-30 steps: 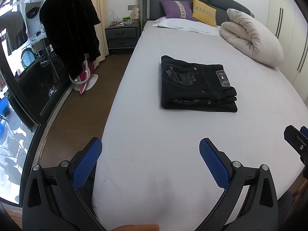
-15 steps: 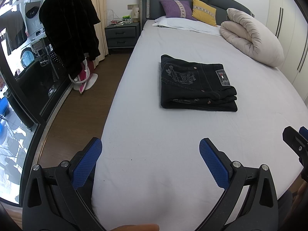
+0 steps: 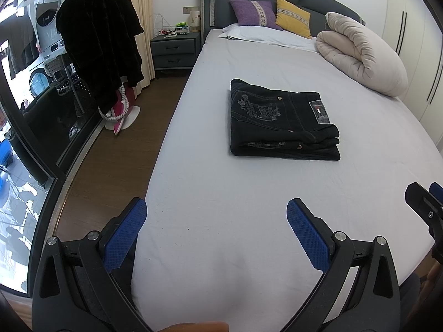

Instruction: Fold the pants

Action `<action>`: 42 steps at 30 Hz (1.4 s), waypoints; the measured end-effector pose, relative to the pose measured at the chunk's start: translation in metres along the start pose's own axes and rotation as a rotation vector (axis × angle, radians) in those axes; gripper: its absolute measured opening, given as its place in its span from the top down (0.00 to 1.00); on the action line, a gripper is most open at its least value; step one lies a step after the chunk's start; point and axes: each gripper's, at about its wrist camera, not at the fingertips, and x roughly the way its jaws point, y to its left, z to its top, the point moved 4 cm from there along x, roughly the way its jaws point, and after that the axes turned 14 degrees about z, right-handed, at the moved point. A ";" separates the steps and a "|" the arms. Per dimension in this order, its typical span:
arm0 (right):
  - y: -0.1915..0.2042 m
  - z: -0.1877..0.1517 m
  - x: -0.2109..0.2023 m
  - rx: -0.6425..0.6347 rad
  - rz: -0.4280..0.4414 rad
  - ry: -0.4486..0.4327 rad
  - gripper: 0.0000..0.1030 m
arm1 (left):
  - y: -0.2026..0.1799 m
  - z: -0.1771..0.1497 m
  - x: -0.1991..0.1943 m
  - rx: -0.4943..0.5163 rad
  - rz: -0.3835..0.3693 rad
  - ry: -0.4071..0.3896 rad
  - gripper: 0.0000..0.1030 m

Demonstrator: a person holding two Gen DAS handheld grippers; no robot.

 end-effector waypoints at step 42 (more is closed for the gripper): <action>0.002 -0.003 0.001 0.000 0.003 0.005 0.00 | -0.007 -0.003 0.002 -0.004 -0.013 0.010 0.00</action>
